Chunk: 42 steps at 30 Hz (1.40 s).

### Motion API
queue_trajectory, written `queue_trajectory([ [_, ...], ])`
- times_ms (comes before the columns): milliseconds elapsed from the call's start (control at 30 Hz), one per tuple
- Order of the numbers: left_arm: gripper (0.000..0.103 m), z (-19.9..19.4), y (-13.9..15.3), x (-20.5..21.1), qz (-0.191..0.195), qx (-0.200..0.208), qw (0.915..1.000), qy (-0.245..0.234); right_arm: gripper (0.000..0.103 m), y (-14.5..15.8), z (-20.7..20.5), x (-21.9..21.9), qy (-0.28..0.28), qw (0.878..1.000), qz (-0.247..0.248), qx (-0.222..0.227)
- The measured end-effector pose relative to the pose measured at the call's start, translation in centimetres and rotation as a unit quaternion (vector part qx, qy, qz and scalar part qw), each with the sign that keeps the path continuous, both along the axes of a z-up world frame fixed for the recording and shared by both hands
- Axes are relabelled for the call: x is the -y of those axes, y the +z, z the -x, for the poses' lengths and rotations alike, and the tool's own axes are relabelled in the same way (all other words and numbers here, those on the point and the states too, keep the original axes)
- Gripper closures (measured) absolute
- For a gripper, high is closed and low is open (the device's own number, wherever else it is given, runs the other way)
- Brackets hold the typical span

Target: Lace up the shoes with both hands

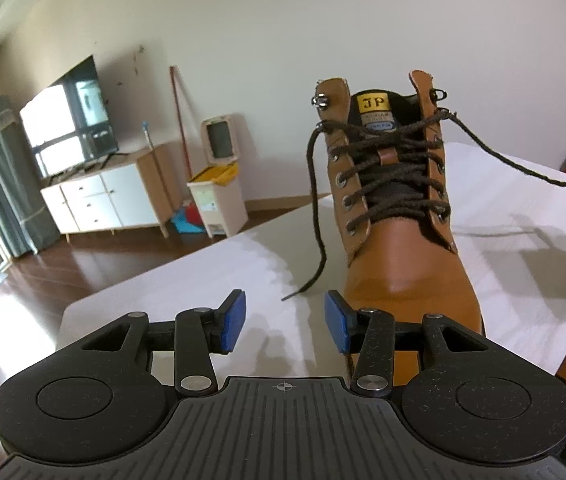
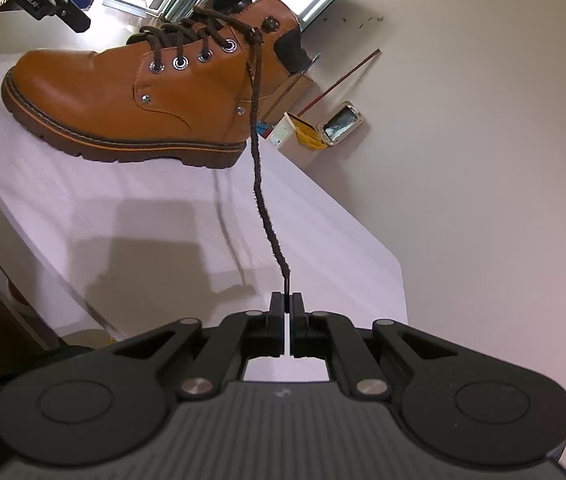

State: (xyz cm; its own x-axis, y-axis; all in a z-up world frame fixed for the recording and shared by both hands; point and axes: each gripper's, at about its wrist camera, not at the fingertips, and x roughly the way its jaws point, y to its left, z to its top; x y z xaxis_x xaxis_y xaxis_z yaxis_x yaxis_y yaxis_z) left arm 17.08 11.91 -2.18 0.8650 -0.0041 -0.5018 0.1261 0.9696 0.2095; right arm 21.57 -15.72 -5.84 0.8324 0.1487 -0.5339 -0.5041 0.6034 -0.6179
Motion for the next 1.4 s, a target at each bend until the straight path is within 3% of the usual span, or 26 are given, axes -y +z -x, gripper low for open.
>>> queue_trajectory([
  [233,0.053,0.3,-0.5,-0.4,0.018,-0.005,0.9998,-0.001,0.1,0.1,0.4,-0.2,-0.003,1.0,-0.004,-0.005],
  [400,0.052,0.5,-0.7,-0.9,0.028,-0.001,0.9996,-0.006,0.1,0.4,1.2,-0.4,0.001,0.998,-0.046,-0.04],
  [633,0.051,-1.1,0.6,-1.1,-0.001,0.011,0.9978,-0.065,0.096,0.4,1.1,-1.3,0.026,0.996,-0.062,-0.066],
  [733,0.051,-2.3,1.4,-1.2,-0.02,0.022,0.9943,-0.102,0.088,1.7,0.6,-1.4,0.033,0.991,-0.108,-0.073],
  [900,0.047,-5.2,2.5,-1.4,-0.035,0.051,0.9855,-0.158,0.087,3.4,-1.0,-1.2,0.033,0.977,-0.193,-0.09],
  [1067,0.052,-8.9,2.8,-1.5,-0.051,0.055,0.9763,-0.203,0.086,3.4,-2.8,-1.6,0.028,0.972,-0.211,-0.104],
  [1133,0.054,-10.1,2.7,-1.5,-0.055,0.051,0.972,-0.223,0.08,3.4,-3.2,-1.7,0.026,0.971,-0.215,-0.103],
  [1300,0.056,-12.5,2.6,-1.6,-0.034,0.046,0.9614,-0.269,0.077,3.3,-4.1,-1.9,0.018,0.97,-0.218,-0.106],
  [1400,0.063,-13.9,2.6,-1.9,-0.014,0.046,0.9565,-0.288,0.077,3.3,-4.8,-2.0,0.016,0.969,-0.223,-0.107],
])
